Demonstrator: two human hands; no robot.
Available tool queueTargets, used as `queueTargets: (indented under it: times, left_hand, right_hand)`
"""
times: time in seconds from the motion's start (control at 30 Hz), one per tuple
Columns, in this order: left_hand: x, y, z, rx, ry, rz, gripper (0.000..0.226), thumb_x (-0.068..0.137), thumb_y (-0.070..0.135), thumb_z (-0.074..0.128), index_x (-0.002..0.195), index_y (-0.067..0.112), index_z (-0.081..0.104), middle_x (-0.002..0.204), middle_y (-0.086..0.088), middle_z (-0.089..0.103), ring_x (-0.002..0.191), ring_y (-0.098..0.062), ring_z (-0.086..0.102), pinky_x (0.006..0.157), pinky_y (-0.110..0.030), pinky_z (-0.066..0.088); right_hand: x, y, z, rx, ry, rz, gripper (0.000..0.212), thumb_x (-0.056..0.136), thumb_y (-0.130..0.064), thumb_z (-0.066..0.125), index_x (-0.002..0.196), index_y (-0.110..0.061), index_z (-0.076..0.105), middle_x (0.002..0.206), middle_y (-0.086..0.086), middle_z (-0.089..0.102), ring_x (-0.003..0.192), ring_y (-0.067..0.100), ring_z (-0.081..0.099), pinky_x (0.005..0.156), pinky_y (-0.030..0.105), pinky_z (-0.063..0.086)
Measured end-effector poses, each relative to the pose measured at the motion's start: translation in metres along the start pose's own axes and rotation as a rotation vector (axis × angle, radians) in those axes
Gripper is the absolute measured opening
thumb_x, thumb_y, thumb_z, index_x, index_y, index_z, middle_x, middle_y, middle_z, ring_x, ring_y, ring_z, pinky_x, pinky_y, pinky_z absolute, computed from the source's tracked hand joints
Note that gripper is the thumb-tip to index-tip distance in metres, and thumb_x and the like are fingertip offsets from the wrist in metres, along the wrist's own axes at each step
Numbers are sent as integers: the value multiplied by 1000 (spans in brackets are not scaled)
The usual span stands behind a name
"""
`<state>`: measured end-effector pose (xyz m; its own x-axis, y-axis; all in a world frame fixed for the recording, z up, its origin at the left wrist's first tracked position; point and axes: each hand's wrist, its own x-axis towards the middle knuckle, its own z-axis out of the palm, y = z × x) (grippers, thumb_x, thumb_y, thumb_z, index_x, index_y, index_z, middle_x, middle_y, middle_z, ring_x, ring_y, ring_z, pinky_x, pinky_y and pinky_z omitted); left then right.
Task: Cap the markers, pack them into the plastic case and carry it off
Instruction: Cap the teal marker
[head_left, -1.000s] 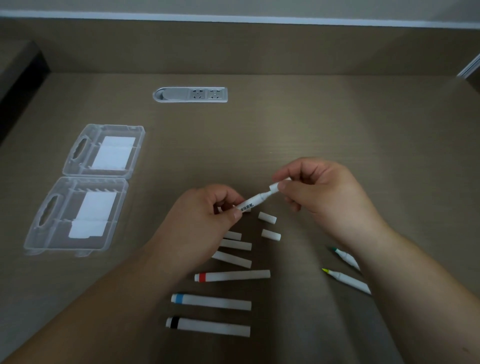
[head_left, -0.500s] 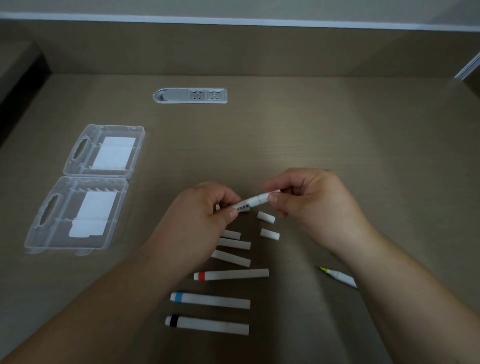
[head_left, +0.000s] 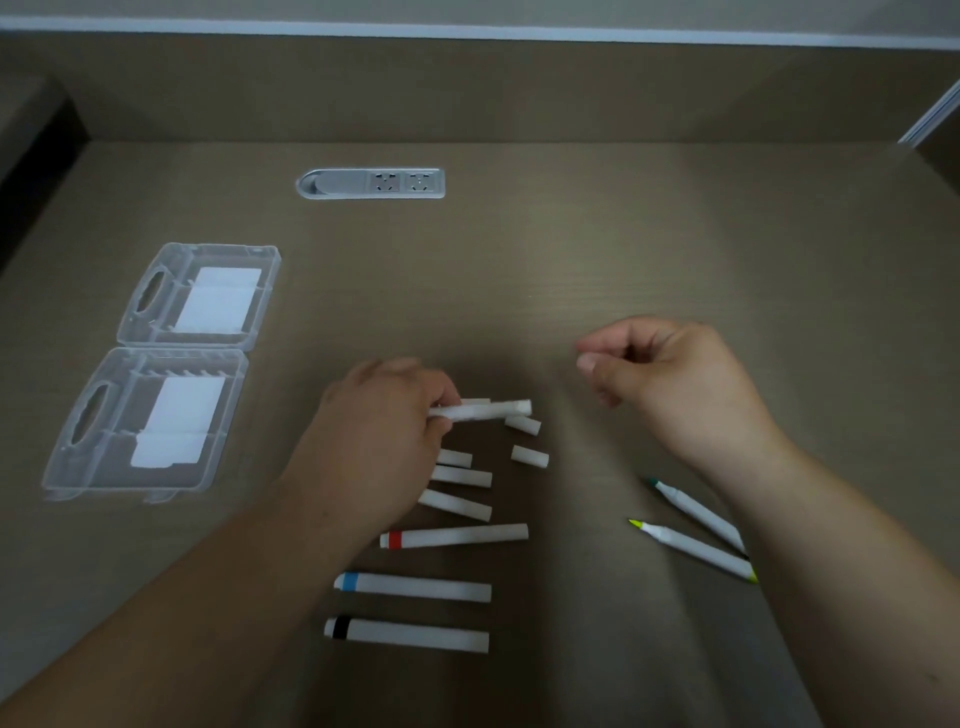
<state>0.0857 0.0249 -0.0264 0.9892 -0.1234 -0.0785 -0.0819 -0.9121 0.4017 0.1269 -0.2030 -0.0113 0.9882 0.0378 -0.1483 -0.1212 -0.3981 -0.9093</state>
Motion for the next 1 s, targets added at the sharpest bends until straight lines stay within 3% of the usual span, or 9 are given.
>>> queueTargets:
  times: [0.1, 0.2, 0.33, 0.57, 0.73, 0.87, 1.0]
  left_hand:
    - [3, -4, 6, 159, -37, 61, 19, 97, 30, 53, 111, 38, 63, 100, 13, 55, 98, -9, 47, 89, -32, 43]
    - [4, -3, 12, 197, -50, 70, 23, 96, 26, 55, 114, 37, 64, 107, 8, 56, 105, -15, 49, 91, -33, 39]
    - [6, -5, 21, 241, -41, 25, 26, 94, 27, 56, 117, 36, 66, 110, 8, 57, 107, -15, 47, 93, -35, 37]
    - [8, 7, 27, 237, -13, -13, 22, 89, 27, 64, 109, 36, 70, 106, 7, 60, 109, -21, 52, 98, -41, 40]
    - [4, 8, 23, 36, 85, -57, 19, 86, 20, 71, 102, 30, 71, 97, 7, 60, 101, -19, 56, 93, -43, 47]
    - [-6, 14, 19, -200, 151, -90, 19, 88, 20, 72, 102, 32, 69, 99, 12, 62, 97, -9, 56, 84, -30, 45]
    - [-16, 23, 20, -407, 124, -163, 19, 88, 24, 70, 96, 40, 65, 93, 20, 64, 93, 5, 58, 76, -19, 45]
  right_hand:
    - [2, 7, -13, -51, 61, 7, 12, 85, -10, 72, 78, -21, 71, 65, -2, 63, 57, 9, 53, 63, 26, 46]
    - [1, 16, -24, -125, 97, 22, 11, 85, -12, 72, 78, -21, 71, 64, -6, 63, 50, -2, 49, 60, 20, 45]
    - [-12, 26, -39, -279, 110, 54, 5, 83, -14, 73, 81, -18, 74, 61, -7, 59, 43, -4, 46, 43, 7, 33]
    - [-41, 48, -57, -587, -13, 197, 7, 77, -25, 77, 73, -24, 71, 68, -8, 68, 61, 6, 61, 56, 23, 45]
    - [-57, 55, -62, -703, -98, 254, 16, 71, -34, 80, 74, -28, 65, 74, -11, 65, 69, 5, 61, 56, 24, 44]
    - [-62, 57, -67, -780, -126, 275, 12, 69, -31, 76, 70, -27, 64, 72, -9, 65, 66, 6, 59, 51, 24, 38]
    - [-60, 62, -62, -769, -84, 252, 7, 71, -28, 72, 69, -27, 66, 67, -10, 66, 64, 4, 61, 53, 26, 47]
